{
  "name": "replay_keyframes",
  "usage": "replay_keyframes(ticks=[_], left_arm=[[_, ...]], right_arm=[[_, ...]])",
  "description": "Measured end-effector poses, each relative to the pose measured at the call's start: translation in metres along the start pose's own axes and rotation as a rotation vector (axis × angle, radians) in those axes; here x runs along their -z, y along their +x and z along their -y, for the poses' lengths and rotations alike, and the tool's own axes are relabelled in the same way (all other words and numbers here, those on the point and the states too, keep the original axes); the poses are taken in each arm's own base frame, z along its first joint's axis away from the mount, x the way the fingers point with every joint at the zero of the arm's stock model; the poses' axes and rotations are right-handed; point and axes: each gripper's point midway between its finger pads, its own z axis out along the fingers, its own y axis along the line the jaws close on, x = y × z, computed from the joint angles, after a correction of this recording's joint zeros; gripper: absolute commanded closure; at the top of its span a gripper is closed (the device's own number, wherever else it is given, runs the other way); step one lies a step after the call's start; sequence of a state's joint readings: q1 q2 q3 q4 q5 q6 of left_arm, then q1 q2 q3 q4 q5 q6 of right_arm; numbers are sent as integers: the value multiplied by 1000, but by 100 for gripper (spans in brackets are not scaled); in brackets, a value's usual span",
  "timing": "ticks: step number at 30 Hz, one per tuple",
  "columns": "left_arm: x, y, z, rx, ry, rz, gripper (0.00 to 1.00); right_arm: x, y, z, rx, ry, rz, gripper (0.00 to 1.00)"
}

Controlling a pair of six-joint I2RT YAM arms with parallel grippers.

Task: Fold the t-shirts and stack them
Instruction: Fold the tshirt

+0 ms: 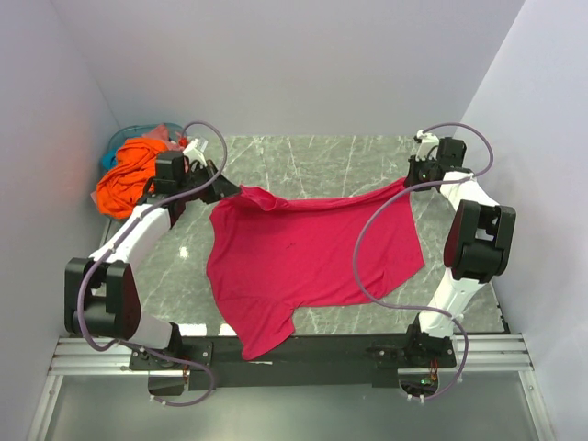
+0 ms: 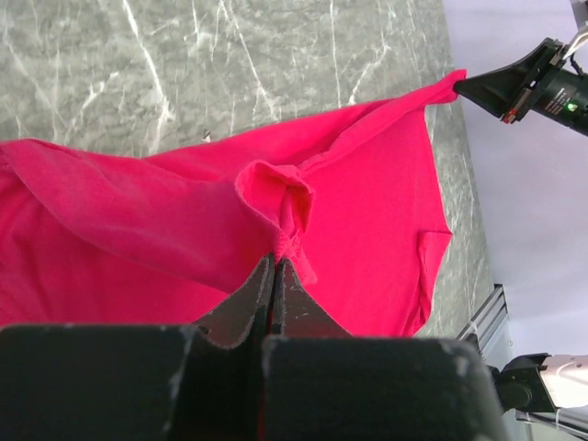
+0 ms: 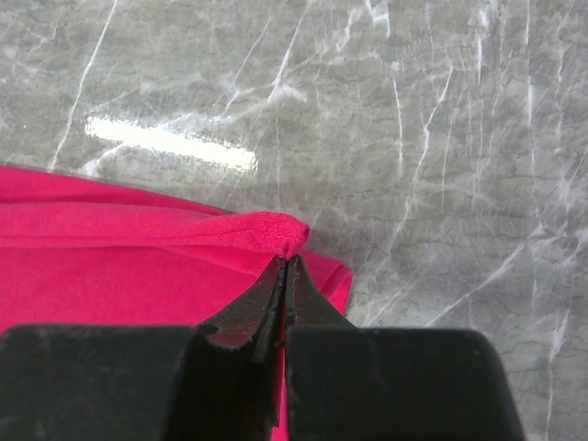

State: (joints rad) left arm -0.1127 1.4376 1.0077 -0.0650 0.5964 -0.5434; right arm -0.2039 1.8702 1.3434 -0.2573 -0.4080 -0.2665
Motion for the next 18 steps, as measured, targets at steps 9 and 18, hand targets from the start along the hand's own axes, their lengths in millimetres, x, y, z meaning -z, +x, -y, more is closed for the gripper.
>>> replay_keyframes(ticks=[9, 18], left_arm=[[1, 10, -5, 15, -9, -18, 100], [3, 15, -3, 13, -6, -22, 99]], right_arm=[[1, 4, 4, 19, 18, -19, 100], [0, 13, 7, 28, 31, -51, 100]])
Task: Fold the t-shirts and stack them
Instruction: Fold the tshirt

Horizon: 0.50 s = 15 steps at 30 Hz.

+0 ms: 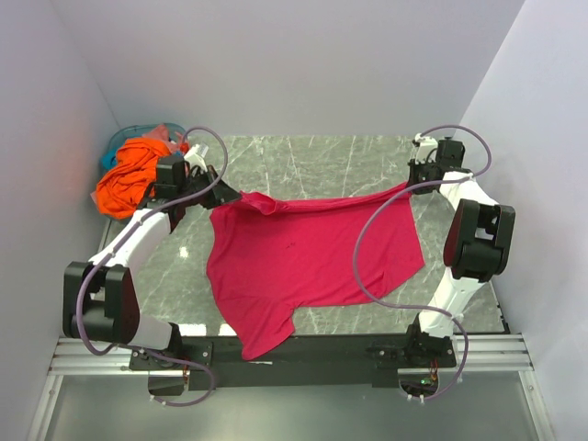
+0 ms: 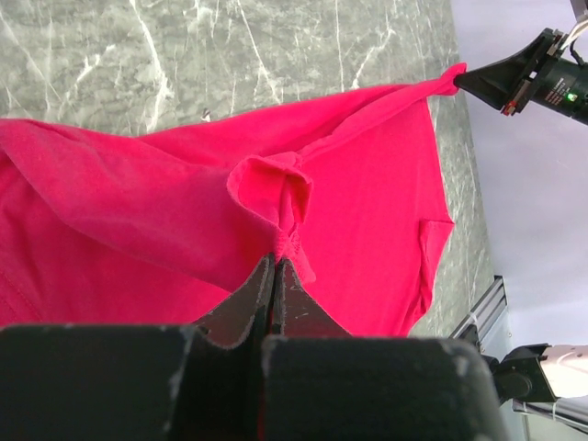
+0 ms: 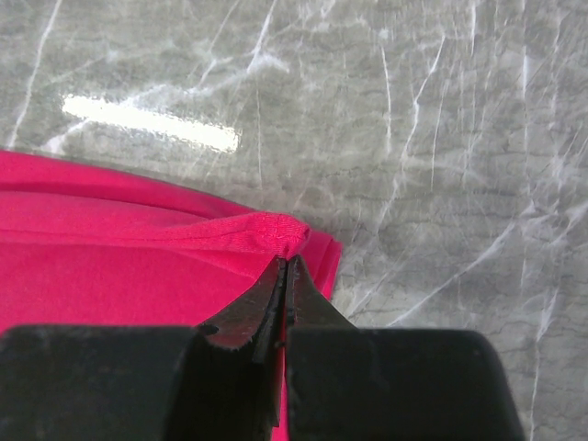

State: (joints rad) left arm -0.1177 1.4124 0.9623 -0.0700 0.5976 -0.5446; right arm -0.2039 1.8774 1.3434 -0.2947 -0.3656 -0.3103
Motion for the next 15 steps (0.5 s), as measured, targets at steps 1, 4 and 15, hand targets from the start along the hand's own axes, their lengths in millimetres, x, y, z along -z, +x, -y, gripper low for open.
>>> replay_keyframes(ticks=[1, 4, 15], left_arm=[[0, 1, 0, 0, 0, -1, 99], [0, 3, -1, 3, -2, -5, 100], [2, 4, 0, 2, -4, -5, 100]], right_arm=[[-1, 2, 0, 0, 1, -6, 100], [-3, 6, 1, -1, 3, -21, 100], [-2, 9, 6, 12, 27, -34, 100]])
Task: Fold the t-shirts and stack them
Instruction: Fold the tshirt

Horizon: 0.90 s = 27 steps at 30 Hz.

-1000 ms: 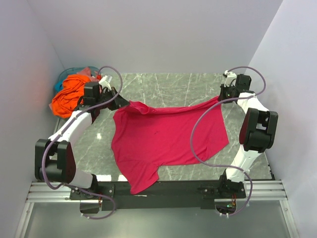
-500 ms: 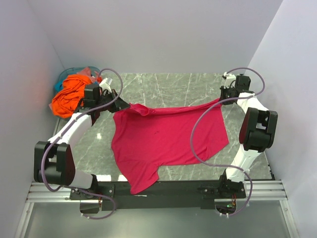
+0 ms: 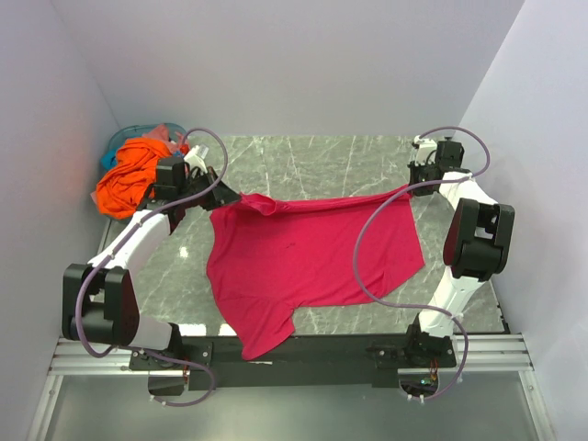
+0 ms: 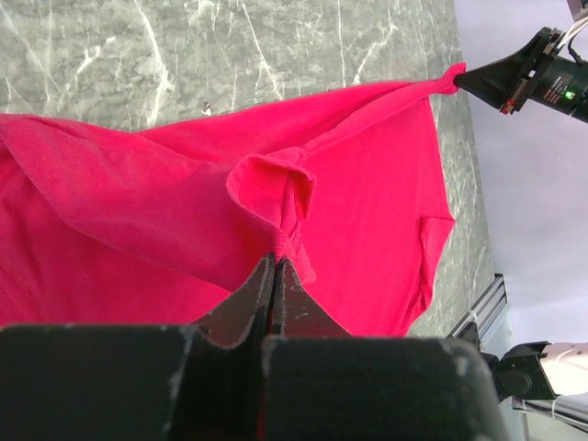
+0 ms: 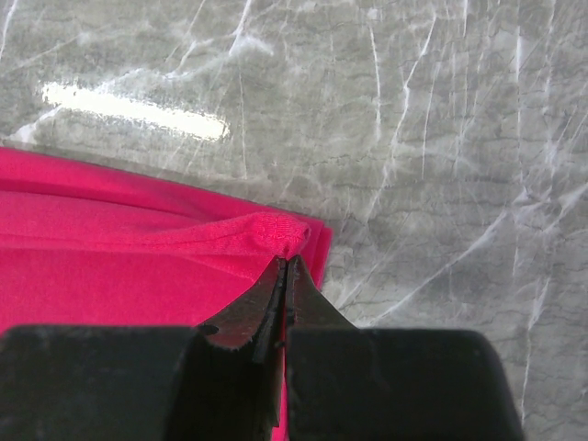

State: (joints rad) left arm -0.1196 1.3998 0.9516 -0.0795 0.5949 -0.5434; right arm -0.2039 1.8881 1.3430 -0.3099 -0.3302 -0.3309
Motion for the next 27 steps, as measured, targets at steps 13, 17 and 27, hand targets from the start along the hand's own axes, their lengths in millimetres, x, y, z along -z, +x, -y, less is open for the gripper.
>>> replay_keyframes(ticks=[13, 17, 27], left_arm=[[1, 3, -1, 6, -5, -7, 100], [3, 8, -3, 12, -8, -16, 99], [7, 18, -4, 18, -12, -26, 99]], right_arm=[[-1, 5, 1, 3, 6, -10, 100], [-2, 9, 0, 4, 5, -16, 100], [-5, 39, -1, 8, 13, -75, 72]])
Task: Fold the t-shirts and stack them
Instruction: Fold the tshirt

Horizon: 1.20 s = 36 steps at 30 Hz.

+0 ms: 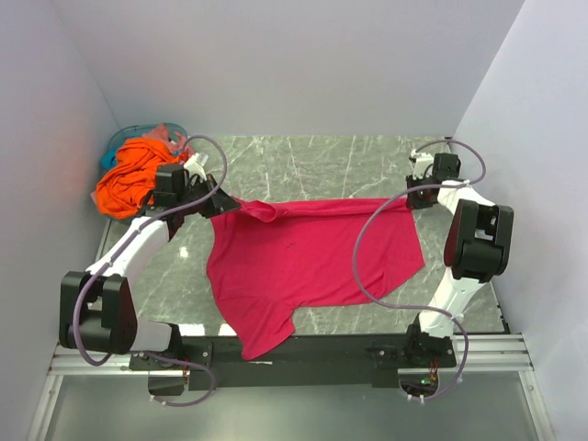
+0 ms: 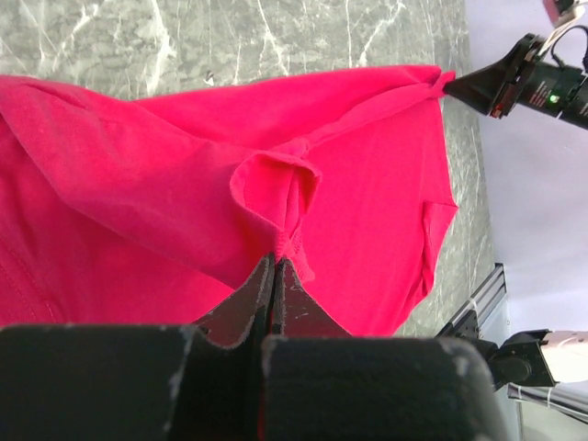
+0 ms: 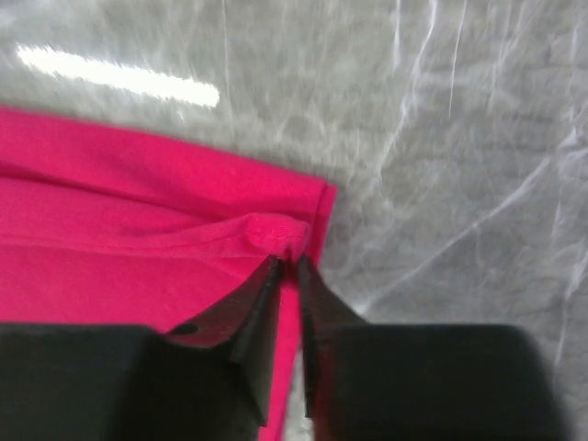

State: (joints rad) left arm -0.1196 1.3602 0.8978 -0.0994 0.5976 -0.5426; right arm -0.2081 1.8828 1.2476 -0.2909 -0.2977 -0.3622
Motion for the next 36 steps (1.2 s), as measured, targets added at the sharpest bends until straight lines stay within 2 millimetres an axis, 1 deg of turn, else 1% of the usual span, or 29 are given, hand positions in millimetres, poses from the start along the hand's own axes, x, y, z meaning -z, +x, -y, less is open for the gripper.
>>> replay_keyframes(ticks=[1, 4, 7, 8, 12, 16, 21, 25, 31, 36], left_arm=[[1, 1, 0, 0, 0, -1, 99], [4, 6, 0, 4, -1, -8, 99], [5, 13, -2, 11, -4, -24, 99], [5, 15, -3, 14, -6, -28, 99], [5, 20, -6, 23, -13, -44, 99], [6, 21, -5, 26, -9, -49, 99], [6, 23, -3, 25, 1, -55, 99], [6, 23, -2, 26, 7, -59, 99], [6, 29, -3, 33, 6, -73, 99], [4, 42, -1, 40, 9, -102, 99]], right_arm=[[0, 5, 1, 3, 4, -9, 60], [7, 19, 4, 7, 23, -27, 45], [20, 27, 10, 1, 43, -21, 44], [26, 26, 13, -2, 52, -13, 44], [47, 16, 22, -5, 72, 43, 44], [58, 8, 12, 3, 31, 88, 44], [60, 11, -8, -2, -65, 97, 44], [59, 15, -17, -10, -112, 94, 44], [60, 15, -23, -13, -144, 98, 44], [60, 14, -26, -13, -158, 102, 44]])
